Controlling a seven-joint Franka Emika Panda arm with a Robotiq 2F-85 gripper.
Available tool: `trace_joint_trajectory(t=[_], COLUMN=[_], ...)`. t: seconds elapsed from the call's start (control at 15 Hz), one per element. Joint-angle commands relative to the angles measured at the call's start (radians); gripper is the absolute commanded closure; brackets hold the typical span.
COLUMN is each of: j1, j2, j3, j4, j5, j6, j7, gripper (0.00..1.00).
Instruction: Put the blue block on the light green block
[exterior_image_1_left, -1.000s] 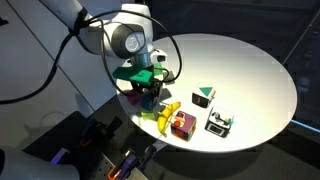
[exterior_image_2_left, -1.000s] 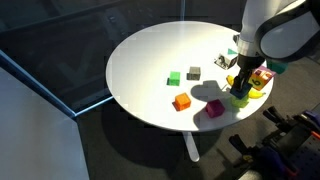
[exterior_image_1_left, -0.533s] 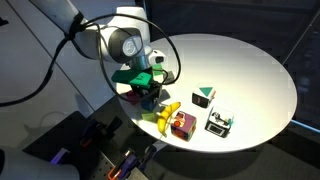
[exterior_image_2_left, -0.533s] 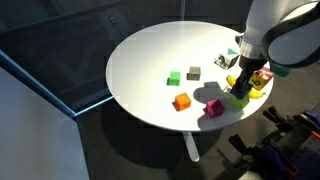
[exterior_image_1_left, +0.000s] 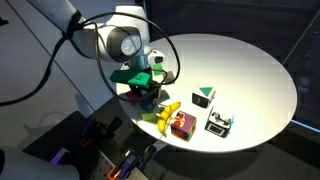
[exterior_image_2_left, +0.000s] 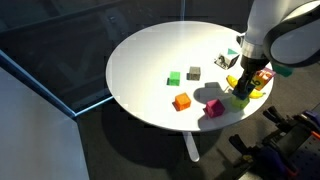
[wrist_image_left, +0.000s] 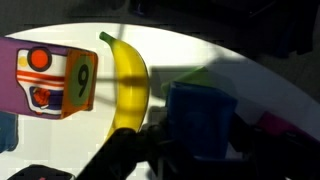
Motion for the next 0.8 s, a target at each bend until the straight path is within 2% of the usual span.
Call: trace_joint_trajectory(t=[0.0, 0.2, 0.4, 0.73], j1=[-0.003, -0.001, 0.0, 0.001], j2=[-0.057, -0.085, -0.092, -0.078], j3=[0.008, 0.008, 0.009, 0.012], j4=[0.014, 0.013, 0.002, 0.003], j5=[0.01, 0.0, 0.0, 0.077], j6=[-0.112, -0.149, -0.13, -0.116], j7=[-0.021, -0.013, 0.017, 0.1], gripper=[0.69, 0.69, 0.69, 0.69])
